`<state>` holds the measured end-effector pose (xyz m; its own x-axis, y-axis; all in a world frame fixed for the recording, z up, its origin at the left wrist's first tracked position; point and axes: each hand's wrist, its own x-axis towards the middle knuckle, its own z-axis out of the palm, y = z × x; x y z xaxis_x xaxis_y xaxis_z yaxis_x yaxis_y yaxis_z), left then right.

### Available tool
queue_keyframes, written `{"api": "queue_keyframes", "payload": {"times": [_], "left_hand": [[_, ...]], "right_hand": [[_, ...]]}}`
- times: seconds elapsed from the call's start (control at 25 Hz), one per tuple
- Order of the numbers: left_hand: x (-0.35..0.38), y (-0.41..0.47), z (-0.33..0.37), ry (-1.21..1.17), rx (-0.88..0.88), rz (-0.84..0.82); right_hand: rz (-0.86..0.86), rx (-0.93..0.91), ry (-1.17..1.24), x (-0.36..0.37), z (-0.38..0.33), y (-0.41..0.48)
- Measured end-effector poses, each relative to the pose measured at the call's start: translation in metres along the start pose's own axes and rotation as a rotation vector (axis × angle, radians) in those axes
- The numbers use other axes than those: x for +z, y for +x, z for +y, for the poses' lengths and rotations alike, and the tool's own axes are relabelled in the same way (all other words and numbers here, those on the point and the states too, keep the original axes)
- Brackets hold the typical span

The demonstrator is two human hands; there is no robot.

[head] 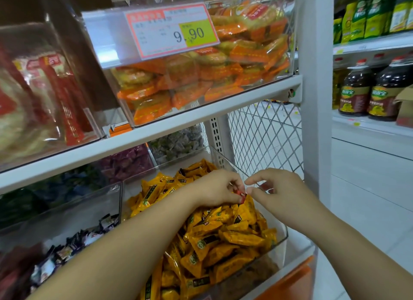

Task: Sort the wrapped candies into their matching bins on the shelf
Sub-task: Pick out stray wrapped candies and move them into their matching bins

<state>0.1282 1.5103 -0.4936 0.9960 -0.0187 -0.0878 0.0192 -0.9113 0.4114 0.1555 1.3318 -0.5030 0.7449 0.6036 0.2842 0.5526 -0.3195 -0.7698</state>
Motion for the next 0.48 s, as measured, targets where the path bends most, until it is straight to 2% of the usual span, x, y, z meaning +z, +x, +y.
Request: {"api": "queue_keyframes", "payload": {"times": [0.2, 0.48], "left_hand": [[0.0016, -0.0031, 0.0003, -0.003, 0.043, 0.075], [-0.0020, -0.0038, 0.0002, -0.046, -0.008, -0.032]], "right_hand": [[-0.009, -0.008, -0.023, -0.0016, 0.0021, -0.0006], [-0.003, 0.006, -0.027, -0.0009, 0.0050, -0.0002]]}}
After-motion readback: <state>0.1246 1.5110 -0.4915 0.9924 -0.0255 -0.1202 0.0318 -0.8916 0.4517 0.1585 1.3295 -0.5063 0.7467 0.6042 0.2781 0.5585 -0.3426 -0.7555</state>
